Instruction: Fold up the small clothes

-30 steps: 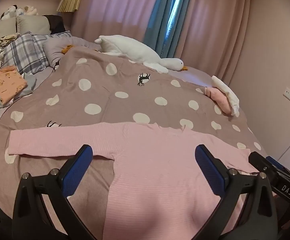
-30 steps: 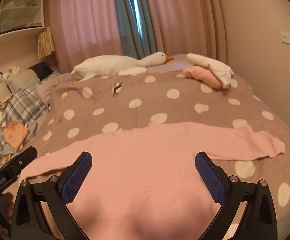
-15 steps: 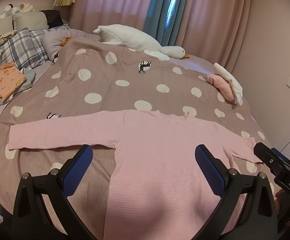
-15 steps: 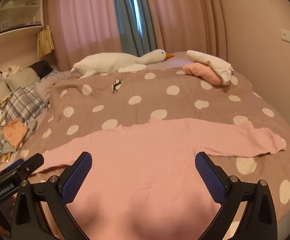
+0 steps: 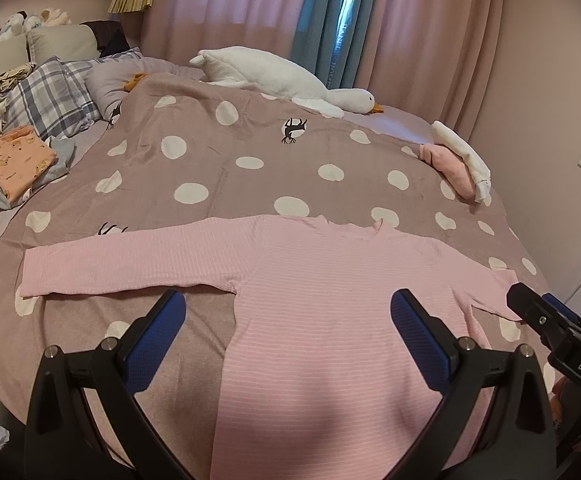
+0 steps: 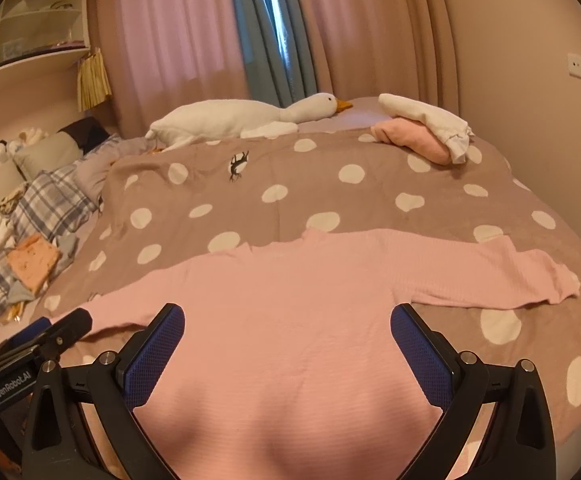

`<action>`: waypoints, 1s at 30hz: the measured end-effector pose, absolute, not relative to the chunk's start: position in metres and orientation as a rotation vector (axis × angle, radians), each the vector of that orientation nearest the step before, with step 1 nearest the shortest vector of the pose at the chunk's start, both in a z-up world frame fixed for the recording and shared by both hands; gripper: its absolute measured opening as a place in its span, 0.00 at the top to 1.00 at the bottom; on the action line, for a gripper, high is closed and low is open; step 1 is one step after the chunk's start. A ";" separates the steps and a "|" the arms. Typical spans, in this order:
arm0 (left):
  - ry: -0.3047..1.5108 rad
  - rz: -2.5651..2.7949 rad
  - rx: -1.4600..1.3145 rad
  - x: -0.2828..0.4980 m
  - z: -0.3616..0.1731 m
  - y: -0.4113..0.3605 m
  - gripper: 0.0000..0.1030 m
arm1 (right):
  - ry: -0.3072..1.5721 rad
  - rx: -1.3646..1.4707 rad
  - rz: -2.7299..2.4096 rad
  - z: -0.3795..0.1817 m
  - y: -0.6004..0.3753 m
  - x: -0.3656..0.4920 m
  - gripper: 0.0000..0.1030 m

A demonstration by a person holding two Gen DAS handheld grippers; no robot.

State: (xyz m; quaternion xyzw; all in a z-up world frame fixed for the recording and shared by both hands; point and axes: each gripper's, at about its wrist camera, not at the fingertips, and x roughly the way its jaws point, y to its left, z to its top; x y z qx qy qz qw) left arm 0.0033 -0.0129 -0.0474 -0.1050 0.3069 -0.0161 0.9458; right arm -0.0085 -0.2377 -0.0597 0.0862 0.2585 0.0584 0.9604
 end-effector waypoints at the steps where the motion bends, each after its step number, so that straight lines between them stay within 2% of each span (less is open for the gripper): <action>1: 0.627 -0.033 -0.215 0.004 -0.047 -0.013 0.00 | 0.525 0.175 0.119 -0.060 -0.237 -0.009 0.01; 30: 0.629 -0.041 -0.235 0.010 -0.041 -0.014 0.01 | 0.538 0.156 0.140 -0.057 -0.231 -0.008 0.01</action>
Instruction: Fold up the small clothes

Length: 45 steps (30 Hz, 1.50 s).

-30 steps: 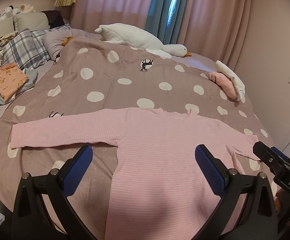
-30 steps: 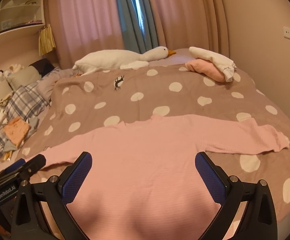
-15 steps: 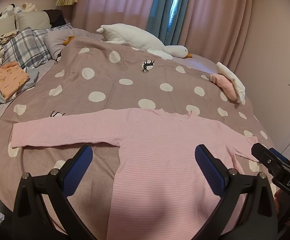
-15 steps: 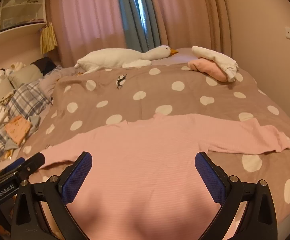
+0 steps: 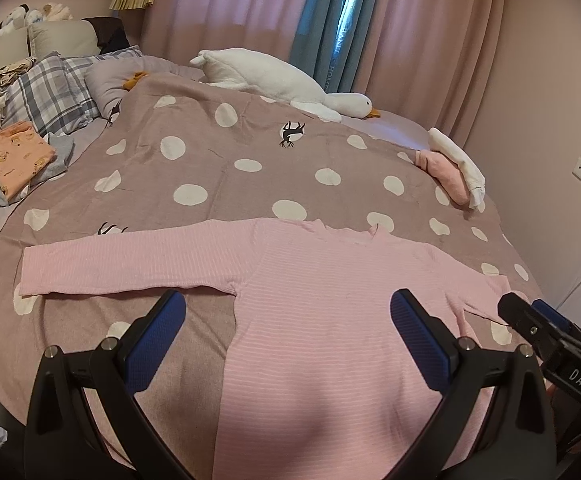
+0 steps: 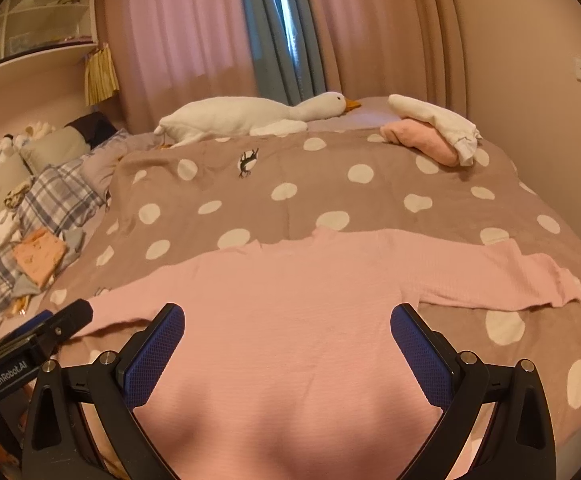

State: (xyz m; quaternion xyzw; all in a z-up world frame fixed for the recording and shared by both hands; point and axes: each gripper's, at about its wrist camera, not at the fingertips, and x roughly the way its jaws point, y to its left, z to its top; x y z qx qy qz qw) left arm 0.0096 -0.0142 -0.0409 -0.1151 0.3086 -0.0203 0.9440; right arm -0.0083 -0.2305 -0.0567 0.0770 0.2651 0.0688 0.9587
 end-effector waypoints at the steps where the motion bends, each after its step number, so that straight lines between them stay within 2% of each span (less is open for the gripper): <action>1: 0.630 -0.043 -0.235 0.009 -0.041 -0.015 0.01 | 0.537 0.154 0.138 -0.056 -0.231 -0.009 0.01; 45: 0.694 -0.079 -0.240 0.019 -0.063 -0.021 0.01 | 0.608 0.170 0.196 -0.076 -0.227 0.012 0.01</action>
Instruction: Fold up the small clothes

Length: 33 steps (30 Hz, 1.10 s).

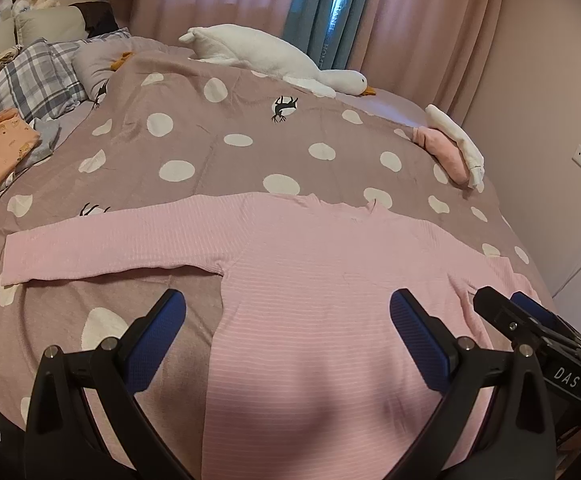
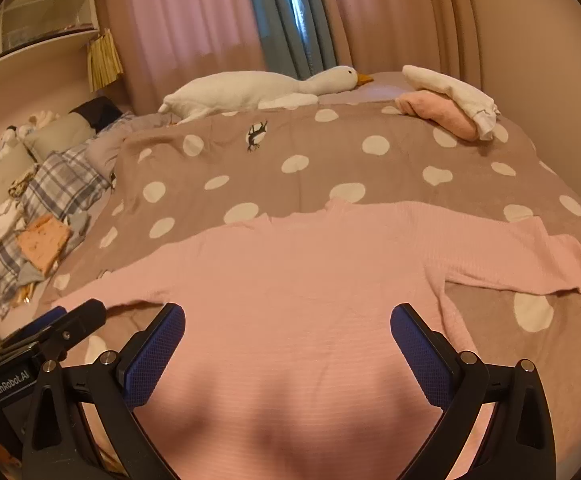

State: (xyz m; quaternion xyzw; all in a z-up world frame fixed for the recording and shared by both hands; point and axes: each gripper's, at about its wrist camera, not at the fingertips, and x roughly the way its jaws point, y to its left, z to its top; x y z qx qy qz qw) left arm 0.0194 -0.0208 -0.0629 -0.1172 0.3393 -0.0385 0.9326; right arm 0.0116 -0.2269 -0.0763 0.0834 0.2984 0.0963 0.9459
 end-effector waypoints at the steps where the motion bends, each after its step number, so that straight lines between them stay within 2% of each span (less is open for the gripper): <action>1: 0.695 -0.080 -0.240 0.019 -0.063 -0.021 0.01 | 0.608 0.171 0.197 -0.076 -0.227 0.012 0.01; 32: 0.788 -0.134 -0.268 0.040 -0.089 -0.031 0.02 | 0.627 0.224 0.124 -0.084 -0.252 0.023 0.01; 33: 0.795 -0.142 -0.270 0.042 -0.091 -0.032 0.02 | 0.623 0.234 0.122 -0.084 -0.255 0.024 0.04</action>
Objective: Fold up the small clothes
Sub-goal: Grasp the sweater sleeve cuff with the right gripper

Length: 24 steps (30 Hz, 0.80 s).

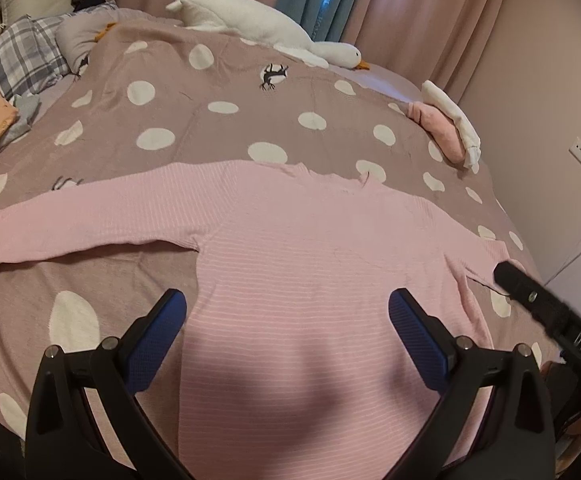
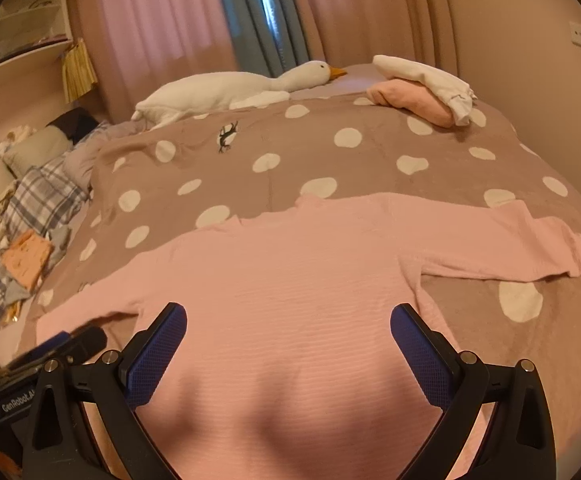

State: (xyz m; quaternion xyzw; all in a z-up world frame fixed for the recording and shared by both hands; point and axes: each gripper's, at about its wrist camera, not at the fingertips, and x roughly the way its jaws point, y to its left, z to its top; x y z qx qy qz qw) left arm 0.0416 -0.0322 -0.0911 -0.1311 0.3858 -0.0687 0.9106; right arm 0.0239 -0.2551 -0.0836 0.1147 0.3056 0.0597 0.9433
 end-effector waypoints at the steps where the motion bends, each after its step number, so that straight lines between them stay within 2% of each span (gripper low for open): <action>1: 0.800 -0.146 -0.270 0.043 -0.092 -0.033 0.03 | 0.617 0.255 0.122 -0.082 -0.262 0.025 0.07; 2: 0.808 -0.150 -0.269 0.045 -0.094 -0.035 0.04 | 0.617 0.274 0.116 -0.082 -0.269 0.028 0.12; 4: 0.815 -0.156 -0.269 0.048 -0.096 -0.036 0.05 | 0.614 0.300 0.093 -0.079 -0.282 0.031 0.14; 6: 0.827 -0.167 -0.274 0.051 -0.100 -0.039 0.05 | 0.594 0.328 0.055 -0.073 -0.304 0.034 0.23; 13: 0.881 -0.190 -0.281 0.062 -0.115 -0.049 0.08 | 0.581 0.508 -0.120 -0.065 -0.421 0.042 0.37; 15: 0.900 -0.199 -0.285 0.065 -0.120 -0.052 0.10 | 0.598 0.569 -0.195 -0.074 -0.456 0.043 0.48; 20: 0.936 -0.212 -0.292 0.072 -0.131 -0.057 0.13 | 0.651 0.692 -0.396 -0.111 -0.529 0.041 0.59; 24: 0.966 -0.198 -0.287 0.077 -0.139 -0.059 0.13 | 0.680 0.818 -0.433 -0.141 -0.565 0.041 0.61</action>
